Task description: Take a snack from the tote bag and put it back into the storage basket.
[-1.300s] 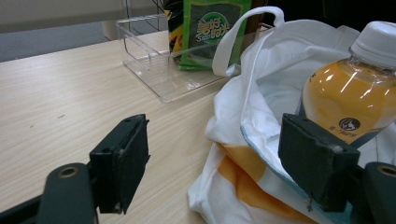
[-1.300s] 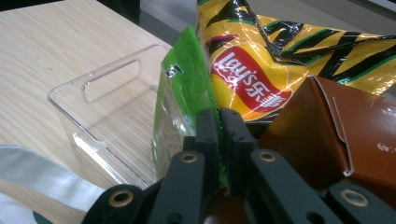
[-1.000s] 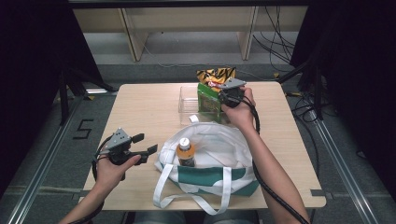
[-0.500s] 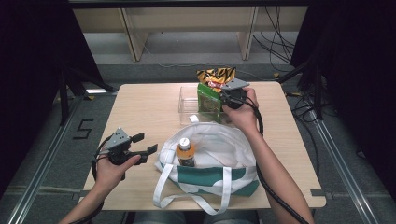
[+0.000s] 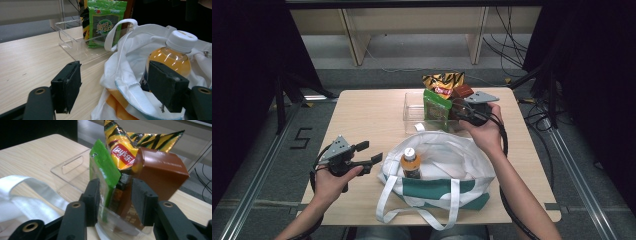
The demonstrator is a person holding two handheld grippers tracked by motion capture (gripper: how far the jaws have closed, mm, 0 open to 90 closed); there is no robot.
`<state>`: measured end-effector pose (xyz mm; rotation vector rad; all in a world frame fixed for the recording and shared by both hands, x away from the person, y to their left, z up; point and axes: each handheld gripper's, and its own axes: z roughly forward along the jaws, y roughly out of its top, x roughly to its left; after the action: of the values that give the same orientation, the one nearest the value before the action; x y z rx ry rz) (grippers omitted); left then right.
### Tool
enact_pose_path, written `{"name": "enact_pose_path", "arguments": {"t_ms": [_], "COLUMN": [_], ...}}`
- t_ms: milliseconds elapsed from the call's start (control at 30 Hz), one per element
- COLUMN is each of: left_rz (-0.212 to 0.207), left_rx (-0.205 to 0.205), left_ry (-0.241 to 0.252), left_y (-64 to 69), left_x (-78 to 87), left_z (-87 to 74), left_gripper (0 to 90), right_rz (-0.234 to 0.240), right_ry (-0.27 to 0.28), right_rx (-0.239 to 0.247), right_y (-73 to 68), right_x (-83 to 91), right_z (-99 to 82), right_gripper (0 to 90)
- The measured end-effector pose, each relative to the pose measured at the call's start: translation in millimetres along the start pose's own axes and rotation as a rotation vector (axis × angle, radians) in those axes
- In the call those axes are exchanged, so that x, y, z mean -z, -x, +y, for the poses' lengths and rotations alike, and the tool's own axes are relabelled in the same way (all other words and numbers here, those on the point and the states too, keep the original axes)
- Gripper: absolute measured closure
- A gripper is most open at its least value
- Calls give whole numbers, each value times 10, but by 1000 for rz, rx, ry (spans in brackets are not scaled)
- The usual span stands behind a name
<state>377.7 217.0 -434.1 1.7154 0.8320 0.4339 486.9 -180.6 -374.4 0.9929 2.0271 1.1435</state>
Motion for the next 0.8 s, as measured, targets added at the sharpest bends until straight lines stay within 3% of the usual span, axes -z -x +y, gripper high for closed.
{"name": "enact_pose_path", "arguments": {"t_ms": [167, 333, 433, 500, 800], "left_rz": [-12, -7, -4, 1, -21], "left_rx": [12, 20, 10, 11, 8], "left_ry": [12, 15, 20, 21, 27], "left_y": [12, -5, -9, -5, 30], "left_x": [-18, -15, 11, 20, -45], "left_z": [9, 3, 7, 14, 44], "left_gripper": [274, 273, 270, 267, 268], "right_rz": [30, 19, 16, 15, 4], "right_ry": [13, 36, 48, 42, 33], "right_rx": [-63, -103, -86, -113, -145], "right_y": [-41, -64, -50, -70, -59], "right_x": [162, 294, 354, 395, 600], "right_z": [-109, -201, -234, -259, -386], "right_gripper": [554, 521, 511, 508, 489]}}
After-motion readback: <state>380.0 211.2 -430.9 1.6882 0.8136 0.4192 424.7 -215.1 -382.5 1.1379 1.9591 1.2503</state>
